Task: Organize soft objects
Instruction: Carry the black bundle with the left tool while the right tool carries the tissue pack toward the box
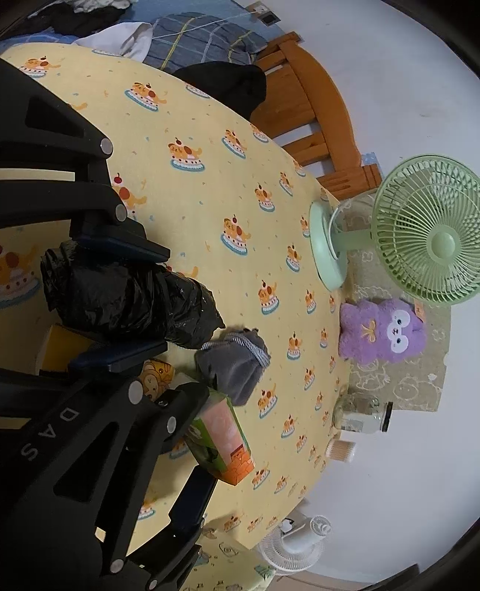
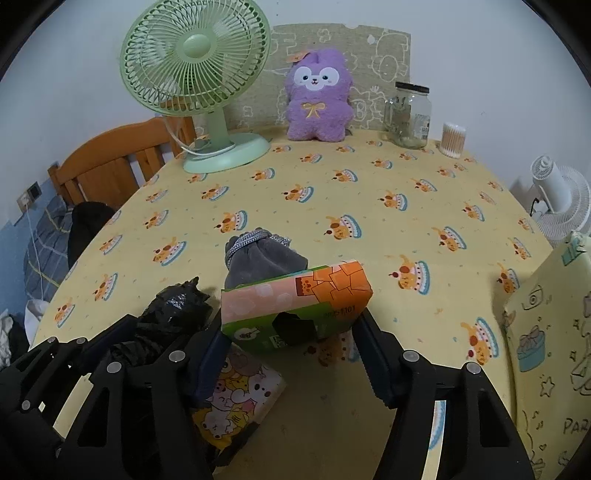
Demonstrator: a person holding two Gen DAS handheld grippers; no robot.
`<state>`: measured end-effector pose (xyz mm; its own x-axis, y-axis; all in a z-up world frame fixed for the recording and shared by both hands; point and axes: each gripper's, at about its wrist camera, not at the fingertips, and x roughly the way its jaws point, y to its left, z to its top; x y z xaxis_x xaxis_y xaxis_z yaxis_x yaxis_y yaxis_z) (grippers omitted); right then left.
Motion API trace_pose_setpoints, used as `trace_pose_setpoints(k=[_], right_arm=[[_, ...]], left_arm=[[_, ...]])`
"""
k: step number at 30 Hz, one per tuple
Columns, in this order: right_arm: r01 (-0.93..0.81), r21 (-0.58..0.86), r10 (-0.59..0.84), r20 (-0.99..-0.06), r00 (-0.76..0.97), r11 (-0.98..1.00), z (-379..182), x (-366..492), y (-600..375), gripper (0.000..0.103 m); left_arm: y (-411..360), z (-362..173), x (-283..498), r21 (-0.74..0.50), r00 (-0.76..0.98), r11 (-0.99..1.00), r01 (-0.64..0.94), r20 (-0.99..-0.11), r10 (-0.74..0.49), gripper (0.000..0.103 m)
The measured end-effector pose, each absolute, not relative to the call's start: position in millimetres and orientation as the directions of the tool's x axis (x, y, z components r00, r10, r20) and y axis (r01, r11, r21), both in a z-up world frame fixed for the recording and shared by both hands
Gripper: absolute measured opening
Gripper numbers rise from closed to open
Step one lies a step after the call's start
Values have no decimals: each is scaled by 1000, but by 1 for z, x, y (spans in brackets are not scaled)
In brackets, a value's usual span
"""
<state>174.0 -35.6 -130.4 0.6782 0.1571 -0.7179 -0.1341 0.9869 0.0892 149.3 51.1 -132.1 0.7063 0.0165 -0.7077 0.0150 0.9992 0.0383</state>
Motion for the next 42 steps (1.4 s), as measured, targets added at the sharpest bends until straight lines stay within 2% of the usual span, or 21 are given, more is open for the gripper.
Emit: trace_pose_setpoints(k=[42], right_arm=[[-76,53,92,-550,830,996,-24,86,-82,68]], left_arm=[[8,-37,71,24,845,994,108,-528,-79,42]])
